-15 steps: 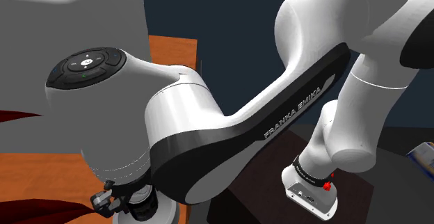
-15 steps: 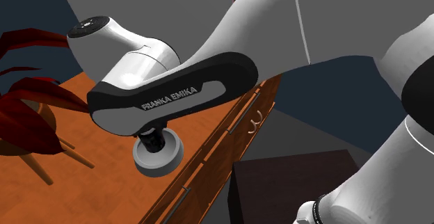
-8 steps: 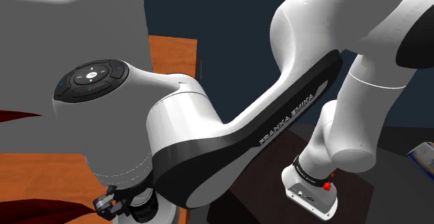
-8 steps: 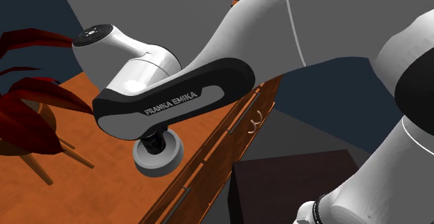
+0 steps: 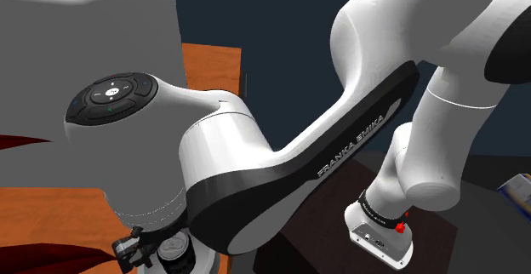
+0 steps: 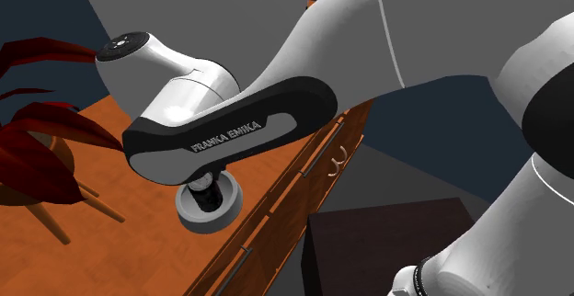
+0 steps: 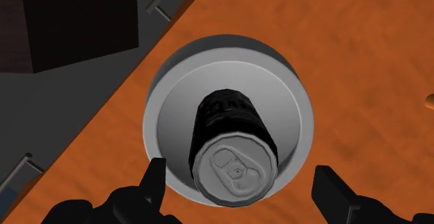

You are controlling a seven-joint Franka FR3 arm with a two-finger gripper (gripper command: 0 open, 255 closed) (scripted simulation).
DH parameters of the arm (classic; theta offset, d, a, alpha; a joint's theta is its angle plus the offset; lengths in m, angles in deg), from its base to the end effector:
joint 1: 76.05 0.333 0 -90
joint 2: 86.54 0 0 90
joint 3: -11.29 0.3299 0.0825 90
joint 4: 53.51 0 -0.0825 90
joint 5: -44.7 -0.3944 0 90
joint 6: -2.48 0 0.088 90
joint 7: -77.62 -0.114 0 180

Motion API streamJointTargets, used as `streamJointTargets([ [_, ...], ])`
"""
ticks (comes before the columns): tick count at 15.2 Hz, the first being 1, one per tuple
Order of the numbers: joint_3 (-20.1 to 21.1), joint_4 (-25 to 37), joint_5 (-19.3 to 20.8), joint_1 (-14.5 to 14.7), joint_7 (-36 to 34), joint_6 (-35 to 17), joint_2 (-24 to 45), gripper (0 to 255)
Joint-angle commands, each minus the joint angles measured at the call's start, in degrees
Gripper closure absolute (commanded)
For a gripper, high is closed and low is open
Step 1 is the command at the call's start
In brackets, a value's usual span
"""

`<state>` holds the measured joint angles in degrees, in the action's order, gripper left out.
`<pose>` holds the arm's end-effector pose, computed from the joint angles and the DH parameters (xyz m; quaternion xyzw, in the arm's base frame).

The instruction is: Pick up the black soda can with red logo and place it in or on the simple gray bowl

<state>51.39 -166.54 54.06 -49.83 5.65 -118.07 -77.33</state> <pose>0.2574 0.5359 0.4098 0.9997 -0.0115 0.0198 0.0011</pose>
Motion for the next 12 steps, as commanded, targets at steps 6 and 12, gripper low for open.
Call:
streamJointTargets([
  [6,0.52,4.4,-2.61,-0.48,1.77,6.57,-3.01,0],
  [12,0.52,4.4,-2.6,-0.48,1.77,6.58,-3.0,0],
])
